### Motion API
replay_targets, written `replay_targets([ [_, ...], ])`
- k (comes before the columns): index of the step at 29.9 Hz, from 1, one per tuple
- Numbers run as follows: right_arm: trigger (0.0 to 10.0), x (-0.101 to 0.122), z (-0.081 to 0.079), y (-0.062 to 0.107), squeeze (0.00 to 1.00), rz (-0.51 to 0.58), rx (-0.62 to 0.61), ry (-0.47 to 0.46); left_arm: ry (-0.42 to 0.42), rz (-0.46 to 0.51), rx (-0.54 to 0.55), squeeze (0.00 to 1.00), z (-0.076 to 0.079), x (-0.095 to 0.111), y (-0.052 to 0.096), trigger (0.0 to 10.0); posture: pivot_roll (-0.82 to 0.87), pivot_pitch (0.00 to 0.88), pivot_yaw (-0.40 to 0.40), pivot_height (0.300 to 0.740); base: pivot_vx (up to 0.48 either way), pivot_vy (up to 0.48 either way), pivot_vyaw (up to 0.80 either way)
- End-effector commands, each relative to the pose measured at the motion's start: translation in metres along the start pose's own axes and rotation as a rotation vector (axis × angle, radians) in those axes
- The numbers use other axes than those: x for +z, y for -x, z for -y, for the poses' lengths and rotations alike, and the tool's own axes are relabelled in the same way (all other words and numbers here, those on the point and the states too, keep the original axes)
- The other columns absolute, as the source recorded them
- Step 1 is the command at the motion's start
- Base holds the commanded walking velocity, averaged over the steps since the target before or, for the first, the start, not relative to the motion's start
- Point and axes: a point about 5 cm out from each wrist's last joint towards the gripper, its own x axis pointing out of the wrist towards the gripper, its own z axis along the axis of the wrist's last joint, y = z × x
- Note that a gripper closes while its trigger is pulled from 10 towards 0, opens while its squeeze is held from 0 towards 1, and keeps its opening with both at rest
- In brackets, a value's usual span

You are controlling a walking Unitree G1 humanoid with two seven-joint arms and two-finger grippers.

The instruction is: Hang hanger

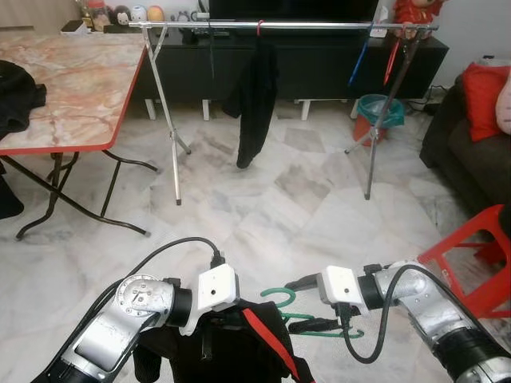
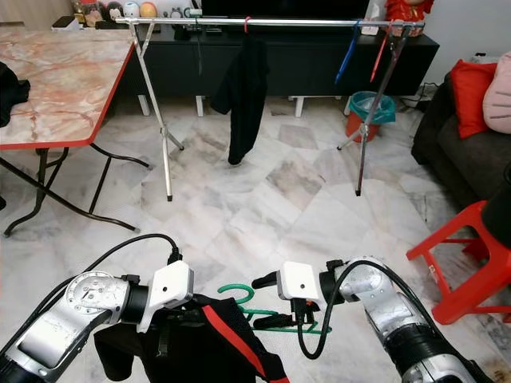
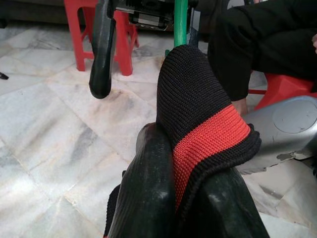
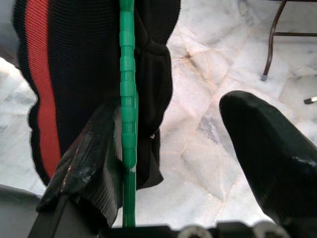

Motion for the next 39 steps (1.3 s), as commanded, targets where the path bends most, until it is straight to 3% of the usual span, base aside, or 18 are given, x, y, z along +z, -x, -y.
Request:
replay_targets([
  [1,10.0,0.002,0.006,-0.002,0.0,-0.017,-0.037,0.037,-0.029,0.032,-0.006,0.0,-0.001,0.01,0.0,10.0,0.0,0.044,-0.031,0.74,0.0,0.0,0.0],
  [4,10.0,0.003,0.012,-0.005,0.0,-0.008,-0.095,0.047,-0.027,0.03,-0.004,0.0,-0.001,0.009,0.0,10.0,0.01,0.046,-0.032,0.74,0.0,0.0,0.0],
  [10,10.0,0.004,0.008,-0.009,0.0,0.018,-0.053,0.036,-0.025,0.029,0.001,0.0,-0.001,0.009,0.001,10.0,0.01,0.044,-0.034,0.74,0.0,0.0,0.0],
  [12,10.0,0.005,0.005,-0.01,0.0,0.044,-0.015,0.006,-0.023,0.031,0.0,0.0,-0.001,0.009,0.001,10.0,0.01,0.043,-0.034,0.74,0.0,0.0,0.0],
  [15,10.0,0.002,-0.01,-0.009,0.0,0.04,0.135,-0.038,-0.023,0.034,0.001,0.0,-0.001,0.009,0.0,10.0,0.01,0.044,-0.036,0.74,0.0,0.0,0.0],
  [24,10.0,0.002,-0.004,-0.011,0.0,0.039,0.072,-0.012,-0.021,0.036,0.004,0.0,-0.001,0.009,0.0,10.0,0.01,0.044,-0.036,0.74,0.0,0.0,0.0],
  [26,10.0,0.007,0.006,-0.013,0.0,0.049,-0.032,0.03,-0.022,0.038,0.006,0.0,-0.001,0.009,0.0,10.0,0.01,0.044,-0.037,0.74,0.0,0.0,0.0],
  [30,10.0,0.011,0.015,-0.015,0.0,0.054,-0.122,0.059,-0.023,0.04,0.006,0.0,-0.001,0.009,0.0,10.0,0.01,0.043,-0.037,0.74,0.0,0.0,0.0],
  [39,10.0,0.013,0.012,-0.017,0.0,0.093,-0.084,0.041,-0.021,0.038,0.008,0.0,-0.001,0.009,0.001,10.0,0.01,0.045,-0.038,0.74,0.0,0.0,0.0],
])
